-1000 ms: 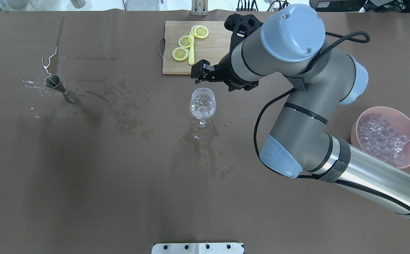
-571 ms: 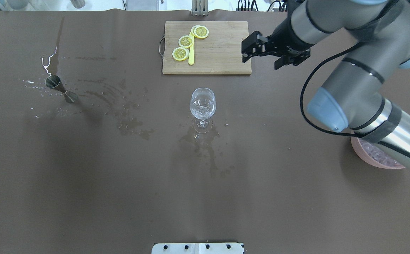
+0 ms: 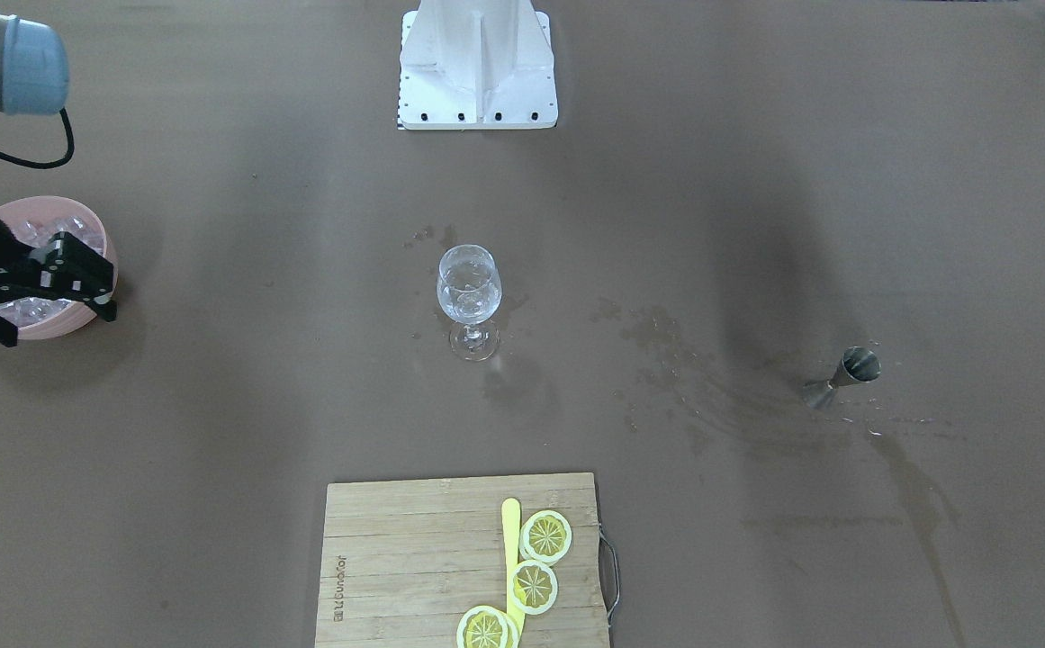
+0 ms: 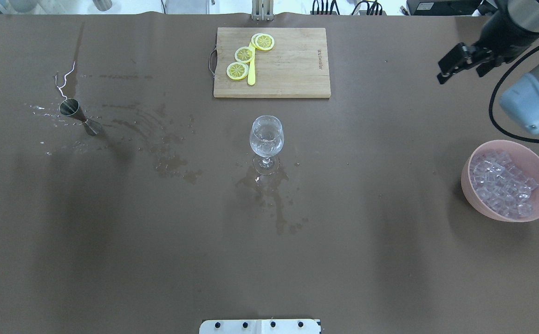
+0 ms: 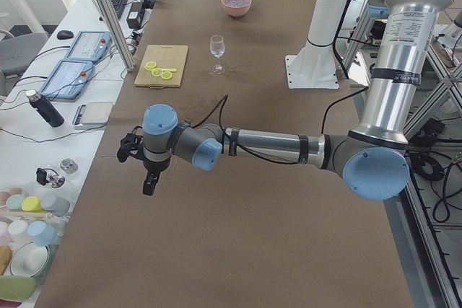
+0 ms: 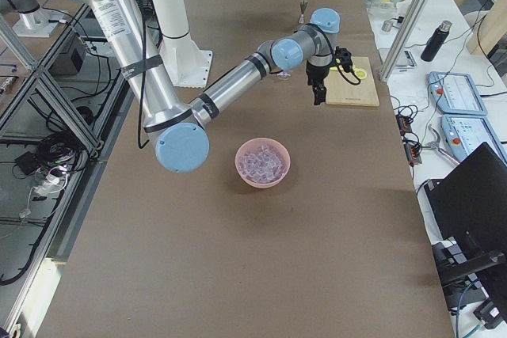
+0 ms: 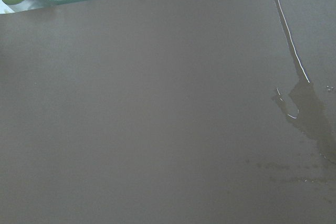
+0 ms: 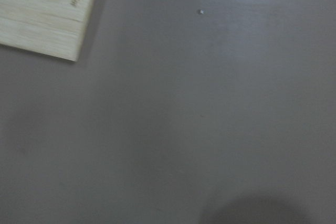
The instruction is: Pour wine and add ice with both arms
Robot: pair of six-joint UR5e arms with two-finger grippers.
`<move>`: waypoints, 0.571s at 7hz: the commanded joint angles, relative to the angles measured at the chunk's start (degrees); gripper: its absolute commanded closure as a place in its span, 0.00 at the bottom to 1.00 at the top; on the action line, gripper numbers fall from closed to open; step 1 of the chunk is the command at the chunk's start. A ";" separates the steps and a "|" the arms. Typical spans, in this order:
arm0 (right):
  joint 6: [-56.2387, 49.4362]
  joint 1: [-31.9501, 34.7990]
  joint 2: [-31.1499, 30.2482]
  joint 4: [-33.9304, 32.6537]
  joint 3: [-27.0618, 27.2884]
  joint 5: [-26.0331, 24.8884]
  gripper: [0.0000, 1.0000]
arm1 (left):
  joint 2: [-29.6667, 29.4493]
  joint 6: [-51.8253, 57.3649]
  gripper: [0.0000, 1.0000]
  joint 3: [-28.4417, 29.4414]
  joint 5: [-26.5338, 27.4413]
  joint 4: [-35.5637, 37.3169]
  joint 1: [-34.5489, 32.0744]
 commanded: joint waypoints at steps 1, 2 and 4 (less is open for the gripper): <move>-22.07 6.44 -3.01 -13.13 -1.76 -5.34 0.00 | 2.78 3.21 0.02 0.93 0.89 -0.60 -0.13; -23.79 9.42 -6.77 -12.73 -4.20 -4.95 0.00 | 3.23 7.33 0.02 1.20 0.71 0.35 -1.00; -24.16 14.96 -11.79 -12.63 -6.95 -2.33 0.00 | 2.36 7.54 0.02 1.03 -0.77 11.71 -5.90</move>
